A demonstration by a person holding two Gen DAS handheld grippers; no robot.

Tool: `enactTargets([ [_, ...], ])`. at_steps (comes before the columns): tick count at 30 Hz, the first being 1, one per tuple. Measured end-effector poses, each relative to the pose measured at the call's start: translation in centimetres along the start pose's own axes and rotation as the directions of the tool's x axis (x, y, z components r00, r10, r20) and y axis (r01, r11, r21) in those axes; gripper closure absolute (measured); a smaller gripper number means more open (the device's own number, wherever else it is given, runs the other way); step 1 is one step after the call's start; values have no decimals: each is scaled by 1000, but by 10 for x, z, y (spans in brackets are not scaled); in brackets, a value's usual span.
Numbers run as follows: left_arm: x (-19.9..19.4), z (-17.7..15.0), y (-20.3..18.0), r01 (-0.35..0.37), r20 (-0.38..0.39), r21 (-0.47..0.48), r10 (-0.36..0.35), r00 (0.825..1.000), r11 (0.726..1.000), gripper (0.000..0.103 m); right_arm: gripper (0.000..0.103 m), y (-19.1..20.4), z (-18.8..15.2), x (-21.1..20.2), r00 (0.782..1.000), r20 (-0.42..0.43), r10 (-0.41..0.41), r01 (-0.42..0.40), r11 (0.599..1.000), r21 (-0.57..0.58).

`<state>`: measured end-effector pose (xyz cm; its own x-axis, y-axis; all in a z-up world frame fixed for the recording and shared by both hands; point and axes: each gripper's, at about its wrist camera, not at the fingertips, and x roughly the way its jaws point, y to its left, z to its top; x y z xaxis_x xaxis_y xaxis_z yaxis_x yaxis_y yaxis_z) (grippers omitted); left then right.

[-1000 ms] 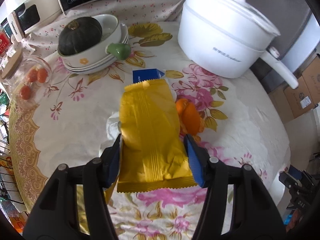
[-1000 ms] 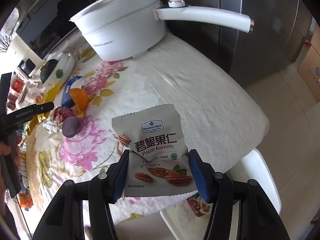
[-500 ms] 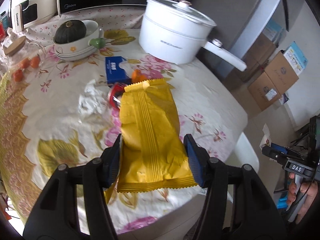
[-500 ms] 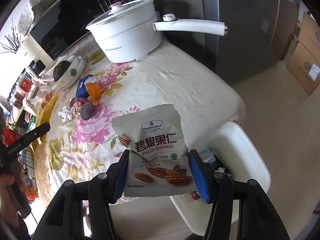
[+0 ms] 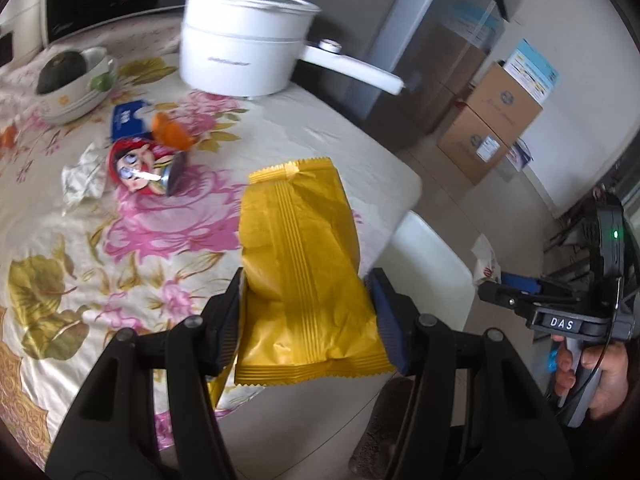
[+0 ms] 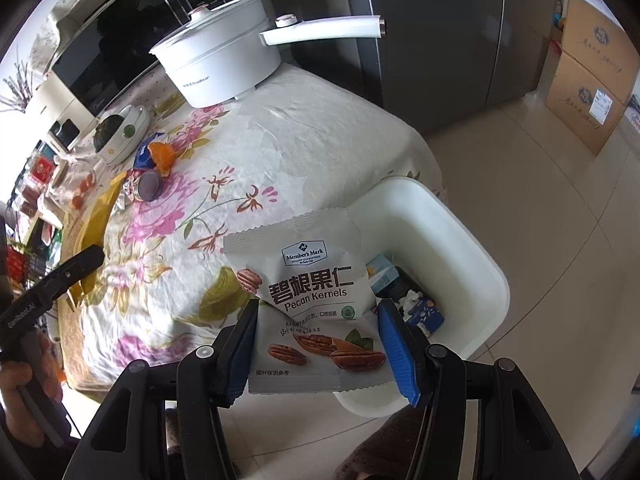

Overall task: Collect trash
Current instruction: 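Carry the yellow packet and pecan bag over the white bin, then open the left tool to drop the packet while the right tool drops the pecan bag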

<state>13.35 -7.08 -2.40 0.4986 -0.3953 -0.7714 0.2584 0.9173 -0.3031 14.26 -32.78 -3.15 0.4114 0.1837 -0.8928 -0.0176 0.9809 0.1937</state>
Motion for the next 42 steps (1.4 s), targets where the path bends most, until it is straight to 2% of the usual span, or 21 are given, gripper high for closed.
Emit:
enactTargets([
  [5, 12, -3, -22, 25, -15, 49, -24, 1000, 998, 43, 44, -5, -5, 4, 1000, -20, -5, 5, 1000, -3],
  [14, 39, -7, -60, 83, -54, 88, -78, 995, 993, 43, 44, -20, -9, -1, 999, -3, -36, 36, 999, 4],
  [25, 64, -16, -105, 150, -81, 156, -139, 987, 976, 43, 44, -70, -21, -4, 996, -9, -93, 94, 994, 63],
  [31, 85, -24, -128, 171, -118, 221, -147, 982, 960, 43, 44, -95, -25, 1, 992, -37, -119, 122, 990, 73],
  [37, 109, -25, -137, 177, -139, 222, -148, 979, 959, 42, 44, -113, -28, -2, 992, -38, -118, 121, 987, 103],
  [38, 111, -24, -137, 178, -137, 223, -150, 979, 959, 41, 44, -115, -27, -3, 992, -38, -117, 120, 987, 105],
  [39, 113, -23, -137, 173, -134, 227, -145, 980, 958, 35, 44, -116, -27, -3, 993, -38, -116, 119, 987, 107],
  [40, 117, -22, -137, 157, -137, 234, -127, 982, 959, 23, 44, -117, -26, -3, 993, -38, -116, 120, 987, 108],
  [42, 118, -22, -135, 113, -134, 244, -82, 988, 963, 15, 44, -116, -25, -3, 992, -37, -117, 120, 987, 107],
])
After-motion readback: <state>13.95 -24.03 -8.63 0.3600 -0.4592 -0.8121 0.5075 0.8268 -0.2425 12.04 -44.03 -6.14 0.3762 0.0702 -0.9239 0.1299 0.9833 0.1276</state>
